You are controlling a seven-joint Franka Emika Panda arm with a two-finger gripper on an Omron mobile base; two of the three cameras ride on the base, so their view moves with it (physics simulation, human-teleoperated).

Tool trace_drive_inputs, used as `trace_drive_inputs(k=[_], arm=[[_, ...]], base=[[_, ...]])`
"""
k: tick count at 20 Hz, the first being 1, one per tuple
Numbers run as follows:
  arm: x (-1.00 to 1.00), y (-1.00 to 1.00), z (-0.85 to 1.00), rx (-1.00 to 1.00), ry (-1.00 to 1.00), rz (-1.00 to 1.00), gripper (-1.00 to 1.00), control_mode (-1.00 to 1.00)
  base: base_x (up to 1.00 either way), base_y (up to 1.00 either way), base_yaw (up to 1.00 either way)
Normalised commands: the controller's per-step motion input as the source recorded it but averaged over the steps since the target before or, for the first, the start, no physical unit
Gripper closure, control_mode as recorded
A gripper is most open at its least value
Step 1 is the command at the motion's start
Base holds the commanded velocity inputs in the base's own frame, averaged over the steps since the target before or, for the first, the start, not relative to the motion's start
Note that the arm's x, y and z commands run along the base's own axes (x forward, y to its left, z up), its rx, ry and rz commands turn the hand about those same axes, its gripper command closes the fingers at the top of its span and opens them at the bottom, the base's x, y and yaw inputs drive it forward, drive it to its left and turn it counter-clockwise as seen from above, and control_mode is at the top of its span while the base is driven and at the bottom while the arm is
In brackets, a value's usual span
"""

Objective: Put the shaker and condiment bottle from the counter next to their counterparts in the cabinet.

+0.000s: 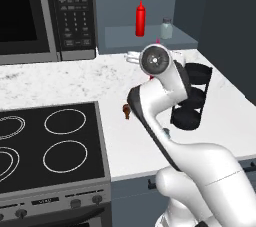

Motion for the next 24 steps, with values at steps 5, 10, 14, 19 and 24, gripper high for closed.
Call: trace_drive_inputs(k=[5, 10, 14, 19, 24], arm=[[-0.24, 0.04, 0.54, -0.03, 0.00, 0.21, 1.00, -1.00], [-0.02, 0.09, 0.27, -0.08, -0.02, 0.17, 1.00, -1.00], [-0.10, 0.00, 0.18, -0.05, -0.22, 0.02, 1.00, -1.00], [-0.10, 0.13, 0.27, -0.05, -0.17, 0.01, 1.00, -1.00], [0.09, -0.01, 0.23, 0.00, 0.01, 0.12, 1.00, -1.00]], base=[[0.00, 0.00, 0.00], [0.00, 0.00, 0.00], [0.00, 0.00, 0.00], [0.00, 0.00, 0.00], [0.00, 0.00, 0.00]])
